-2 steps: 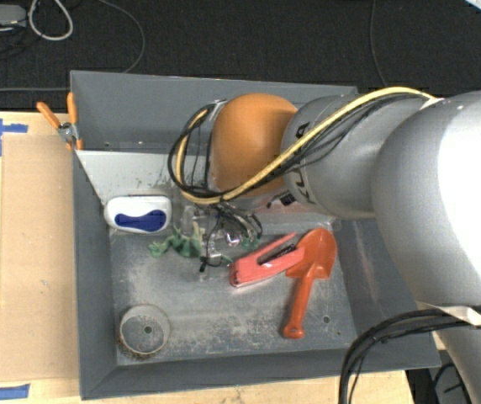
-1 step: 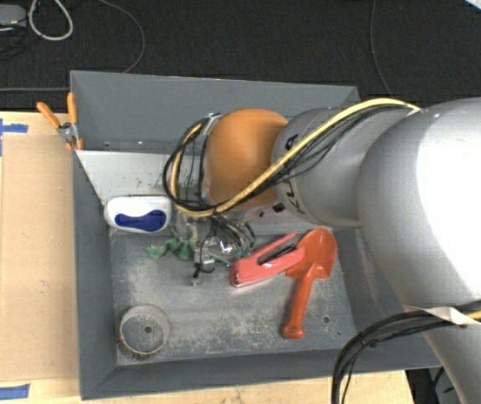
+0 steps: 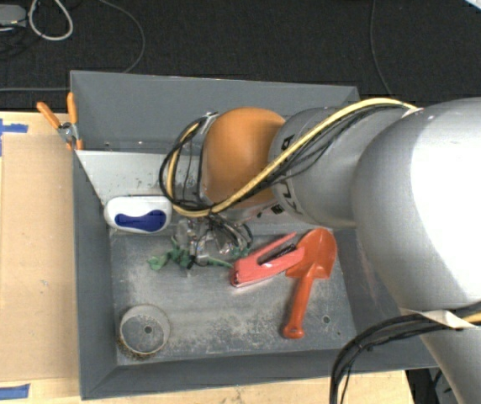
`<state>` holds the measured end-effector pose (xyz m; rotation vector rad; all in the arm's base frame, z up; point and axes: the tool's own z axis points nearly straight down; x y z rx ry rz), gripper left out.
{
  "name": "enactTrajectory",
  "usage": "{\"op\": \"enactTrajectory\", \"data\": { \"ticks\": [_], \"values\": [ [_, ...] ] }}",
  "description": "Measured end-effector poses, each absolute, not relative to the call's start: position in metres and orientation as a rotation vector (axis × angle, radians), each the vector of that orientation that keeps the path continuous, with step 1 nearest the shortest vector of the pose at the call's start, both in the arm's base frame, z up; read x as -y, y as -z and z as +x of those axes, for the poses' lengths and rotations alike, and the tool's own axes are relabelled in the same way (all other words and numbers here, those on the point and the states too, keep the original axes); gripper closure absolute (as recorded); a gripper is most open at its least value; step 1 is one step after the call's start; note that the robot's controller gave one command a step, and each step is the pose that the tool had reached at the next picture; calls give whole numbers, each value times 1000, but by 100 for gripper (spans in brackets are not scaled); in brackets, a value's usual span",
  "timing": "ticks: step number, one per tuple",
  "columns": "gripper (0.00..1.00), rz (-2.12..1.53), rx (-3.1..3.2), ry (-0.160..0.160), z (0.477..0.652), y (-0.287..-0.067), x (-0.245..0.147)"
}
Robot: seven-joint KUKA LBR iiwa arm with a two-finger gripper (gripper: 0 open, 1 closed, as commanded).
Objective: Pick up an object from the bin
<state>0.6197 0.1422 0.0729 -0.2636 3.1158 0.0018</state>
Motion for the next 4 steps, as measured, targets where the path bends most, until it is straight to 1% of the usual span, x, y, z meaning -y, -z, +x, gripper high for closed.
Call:
{"op": "enactTrajectory", "data": {
  "ticks": [1,2,3,4],
  "values": [
    [100,-262,-3116,-2,620,-73,-142],
    [100,-262,-3124,-1,617,-86,-142],
    [100,-260,-3120,-2,619,-103,-142],
    [100,-259,-3123,-2,618,-114,-142]
  ]
}}
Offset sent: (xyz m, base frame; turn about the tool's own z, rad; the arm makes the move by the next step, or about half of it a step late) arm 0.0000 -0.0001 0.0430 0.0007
